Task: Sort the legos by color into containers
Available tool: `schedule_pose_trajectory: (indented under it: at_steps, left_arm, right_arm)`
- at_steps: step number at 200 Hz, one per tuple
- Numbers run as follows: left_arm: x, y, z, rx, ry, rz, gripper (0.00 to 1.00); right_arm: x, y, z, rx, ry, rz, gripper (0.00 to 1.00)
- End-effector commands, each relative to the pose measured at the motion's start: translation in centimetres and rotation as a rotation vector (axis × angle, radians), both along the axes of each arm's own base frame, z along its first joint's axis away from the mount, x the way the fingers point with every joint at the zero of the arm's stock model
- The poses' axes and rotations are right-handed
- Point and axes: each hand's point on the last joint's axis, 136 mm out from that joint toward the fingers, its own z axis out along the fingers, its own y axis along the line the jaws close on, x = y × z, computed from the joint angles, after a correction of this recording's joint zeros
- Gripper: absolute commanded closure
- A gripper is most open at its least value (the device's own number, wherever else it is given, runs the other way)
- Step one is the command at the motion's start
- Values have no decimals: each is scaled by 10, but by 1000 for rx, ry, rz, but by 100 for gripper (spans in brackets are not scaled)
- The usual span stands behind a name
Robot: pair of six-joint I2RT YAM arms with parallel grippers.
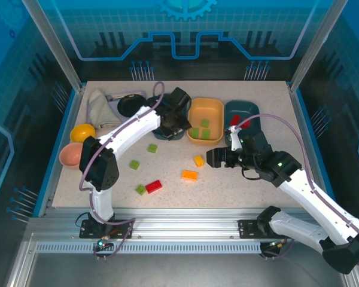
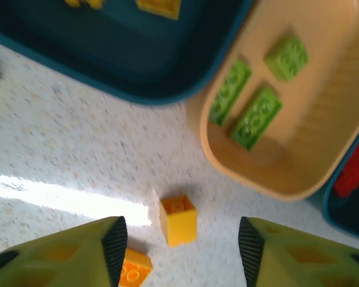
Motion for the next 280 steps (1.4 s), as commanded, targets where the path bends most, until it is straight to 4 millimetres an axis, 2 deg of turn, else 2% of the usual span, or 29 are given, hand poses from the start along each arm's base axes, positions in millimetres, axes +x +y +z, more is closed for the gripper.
schedule_pose_trajectory:
  at_steps: [1, 25, 58, 63, 88, 119, 147, 161, 176, 199, 225, 230, 234, 246, 267, 280]
  left_arm:
    - [-42, -49, -35, -30, 129, -121, 34]
    - [-50, -70, -56, -30, 174, -119, 28]
    - [-56, -70, -87, 18, 259, -100, 25]
    - [-57, -70, -90, 21, 267, -102, 26]
    - [-56, -71, -104, 34, 276, -104, 28]
    - [-53, -74, -121, 50, 295, -101, 35]
    - [-51, -75, -130, 63, 295, -101, 48]
    - [-52, -74, -134, 70, 305, -102, 51]
    - [-52, -72, -135, 79, 300, -102, 60]
    - [-47, -69, -120, 81, 251, -97, 78]
    - [-38, -58, -79, 85, 156, -108, 82]
    - [-37, -54, -70, 87, 142, -109, 82]
    - [-35, -49, -64, 88, 132, -105, 82]
    - [-30, -34, -46, 82, 105, -90, 82]
    - [-15, -1, -16, 68, 48, -54, 82]
    - [-2, 18, -4, 57, 24, -34, 83]
  right_arm:
    - [-6, -7, 3, 16, -15, -19, 9]
    - [-15, -15, -4, 27, 1, -42, 9]
    - [-24, -23, -3, 34, -5, -58, 9]
    - [-26, -25, -14, 18, 14, -59, 8]
    - [-27, -28, -15, 18, 13, -67, 8]
    - [-28, -27, -17, 25, 21, -64, 9]
    - [-28, -27, -18, 24, 25, -63, 9]
    - [-27, -27, -18, 25, 26, -64, 9]
    - [-26, -28, -18, 27, 28, -67, 9]
    - [-25, -25, -15, 39, 25, -57, 9]
    - [-23, -22, -10, 33, 19, -36, 9]
    - [-23, -22, -12, 27, 21, -32, 9]
    - [-21, -20, 0, 40, -1, -28, 9]
    - [-18, -17, 7, 43, -9, -15, 9]
    - [-11, -8, 15, 51, -14, 10, 9]
    - [-5, -3, 15, 47, -5, 17, 9]
